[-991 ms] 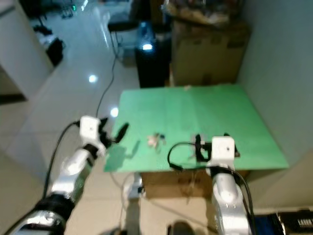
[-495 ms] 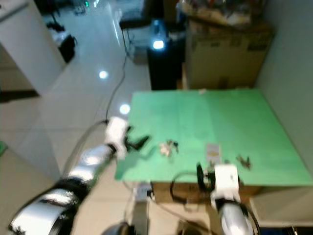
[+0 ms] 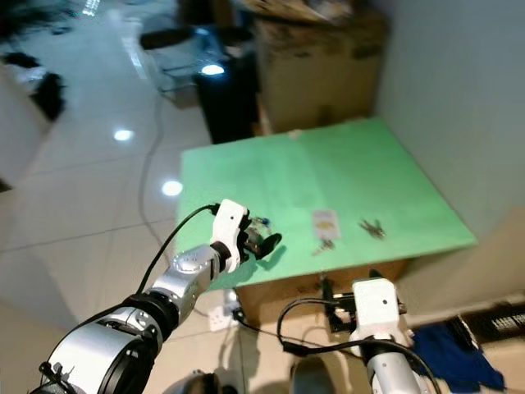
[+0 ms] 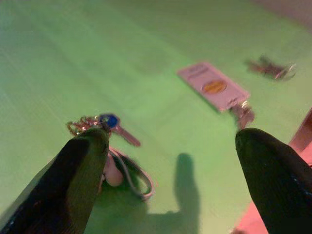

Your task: Hang keys on a hook

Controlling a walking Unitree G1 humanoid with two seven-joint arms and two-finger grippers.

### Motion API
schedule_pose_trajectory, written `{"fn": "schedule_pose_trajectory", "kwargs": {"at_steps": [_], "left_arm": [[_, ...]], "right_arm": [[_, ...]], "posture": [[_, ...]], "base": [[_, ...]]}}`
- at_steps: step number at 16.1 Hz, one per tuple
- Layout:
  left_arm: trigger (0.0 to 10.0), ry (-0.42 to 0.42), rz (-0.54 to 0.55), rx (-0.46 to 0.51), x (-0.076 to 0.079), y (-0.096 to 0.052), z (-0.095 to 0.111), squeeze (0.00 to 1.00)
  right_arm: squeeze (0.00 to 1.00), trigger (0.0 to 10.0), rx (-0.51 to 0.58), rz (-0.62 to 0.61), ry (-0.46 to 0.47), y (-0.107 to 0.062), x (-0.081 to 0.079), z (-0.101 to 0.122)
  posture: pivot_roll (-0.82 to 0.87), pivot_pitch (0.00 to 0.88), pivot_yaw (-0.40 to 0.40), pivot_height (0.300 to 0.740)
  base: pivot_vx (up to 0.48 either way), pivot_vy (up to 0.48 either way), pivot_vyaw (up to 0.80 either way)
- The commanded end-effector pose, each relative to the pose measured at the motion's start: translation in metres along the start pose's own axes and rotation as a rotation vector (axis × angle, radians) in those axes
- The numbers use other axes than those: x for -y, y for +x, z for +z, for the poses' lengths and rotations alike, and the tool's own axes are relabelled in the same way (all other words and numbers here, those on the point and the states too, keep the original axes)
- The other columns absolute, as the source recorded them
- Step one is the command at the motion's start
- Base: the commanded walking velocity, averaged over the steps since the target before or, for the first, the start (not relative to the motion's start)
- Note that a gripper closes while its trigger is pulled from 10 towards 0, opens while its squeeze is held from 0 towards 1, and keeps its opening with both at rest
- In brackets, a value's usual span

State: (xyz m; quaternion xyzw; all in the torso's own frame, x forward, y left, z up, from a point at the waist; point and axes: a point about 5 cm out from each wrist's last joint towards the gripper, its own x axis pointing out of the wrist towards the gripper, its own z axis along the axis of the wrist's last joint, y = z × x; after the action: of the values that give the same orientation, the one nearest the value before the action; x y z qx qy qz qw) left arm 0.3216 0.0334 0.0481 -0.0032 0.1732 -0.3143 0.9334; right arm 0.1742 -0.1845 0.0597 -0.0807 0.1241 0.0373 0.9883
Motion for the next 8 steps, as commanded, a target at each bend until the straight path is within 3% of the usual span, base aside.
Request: {"fn": "schedule_pose_trajectory", "kwargs": {"at_steps": [1,2,4,8], "left_arm": [[10.0,0.060,0.045,0.018,0.001,0.005,0.011,0.00],[10.0,0.073,0.147,0.040,-0.009,0.004,0.019,0.00],[10.0,0.033,0.219,0.076,-0.017,0.005,0.031,0.00],[10.0,0.028,0.206,0.064,-0.007,0.010,0.031,0.00]], "right_arm": [[0.00,10.0,0.017,0.040,0.003,-0.001,-0.010,0.007],[0.00,10.0,-0.005,0.079,0.004,-0.010,-0.014,0.004],[0.00,10.0,-0.036,0.113,-0.003,-0.021,-0.015,0.001],[0.00,10.0,-0.060,0.139,0.001,-0.030,-0.021,0.001]], "posture": [[-0.42,0.158,0.152,0.697],[-0.42,0.176,0.126,0.697],[-0.43,0.196,0.098,0.697],[-0.43,0.223,0.081,0.697]], "base": [[0.000,0.000,0.00],[0.000,0.000,0.00],[0.000,0.000,0.00],[0.000,0.000,0.00]]}}
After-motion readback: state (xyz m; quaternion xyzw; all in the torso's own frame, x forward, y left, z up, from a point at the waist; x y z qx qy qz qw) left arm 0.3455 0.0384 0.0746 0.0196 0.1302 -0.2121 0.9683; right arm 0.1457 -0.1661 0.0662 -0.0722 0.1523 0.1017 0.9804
